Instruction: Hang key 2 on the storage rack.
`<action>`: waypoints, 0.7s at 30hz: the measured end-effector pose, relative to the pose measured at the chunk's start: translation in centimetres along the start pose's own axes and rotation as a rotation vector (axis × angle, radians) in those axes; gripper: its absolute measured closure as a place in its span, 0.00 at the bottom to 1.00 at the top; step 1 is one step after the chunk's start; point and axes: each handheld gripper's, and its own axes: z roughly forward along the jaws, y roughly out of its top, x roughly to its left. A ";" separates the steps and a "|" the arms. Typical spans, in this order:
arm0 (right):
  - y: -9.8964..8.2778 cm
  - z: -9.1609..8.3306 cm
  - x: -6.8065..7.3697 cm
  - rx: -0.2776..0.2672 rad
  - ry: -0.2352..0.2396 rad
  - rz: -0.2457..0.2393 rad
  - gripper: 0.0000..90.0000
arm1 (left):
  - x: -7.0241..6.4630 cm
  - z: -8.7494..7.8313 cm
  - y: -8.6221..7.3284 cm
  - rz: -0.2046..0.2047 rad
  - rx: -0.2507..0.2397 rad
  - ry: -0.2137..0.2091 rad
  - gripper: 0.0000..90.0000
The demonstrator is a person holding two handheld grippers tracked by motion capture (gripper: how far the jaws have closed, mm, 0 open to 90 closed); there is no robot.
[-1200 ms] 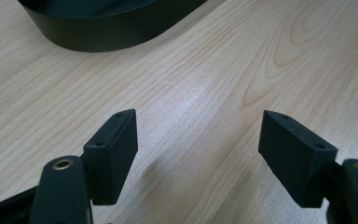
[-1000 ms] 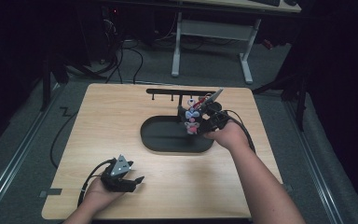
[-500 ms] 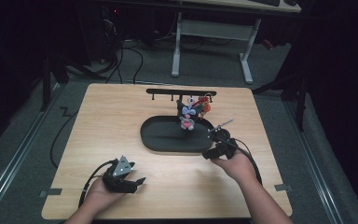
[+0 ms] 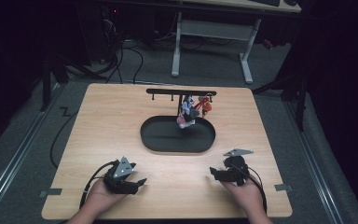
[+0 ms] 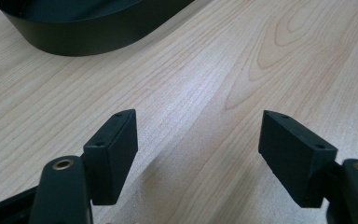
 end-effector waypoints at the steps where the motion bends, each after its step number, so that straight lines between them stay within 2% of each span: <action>1: -0.5 -0.4 0.1 -0.032 -0.001 -0.001 0.34 | 0.0 0.0 0.0 -0.003 -0.004 -0.003 0.32; 3: -2.1 -1.3 0.6 -0.130 -0.005 0.001 0.35 | 0.0 0.0 0.0 -0.009 -0.009 -0.007 0.32; 4: -3.2 -1.8 0.7 -0.193 0.003 0.003 0.41 | 0.1 -0.1 0.0 -0.012 -0.007 -0.011 0.32; 5: -4.1 -2.3 0.8 -0.208 0.018 0.006 0.39 | 0.1 -0.1 0.0 -0.020 -0.012 -0.015 0.32; 6: -4.1 -2.8 0.6 -0.196 0.049 0.008 0.32 | 0.1 -0.1 0.0 -0.030 -0.017 -0.022 0.32; 9: -5.0 -3.7 0.2 -0.277 0.018 -0.023 0.35 | 0.2 0.0 -0.2 -0.045 -0.018 -0.025 0.32; 10: -5.2 -3.5 -0.1 -0.284 0.019 -0.012 0.34 | 0.2 -0.1 -0.2 -0.051 -0.018 -0.023 0.32; 13: -4.9 -3.2 -0.8 -0.318 0.076 0.059 0.33 | 0.2 -0.2 -0.3 -0.067 -0.020 -0.021 0.32; 21: -4.8 -2.0 0.2 -0.277 0.071 -0.010 0.35 | 0.2 -0.5 -0.5 -0.063 -0.020 -0.014 0.31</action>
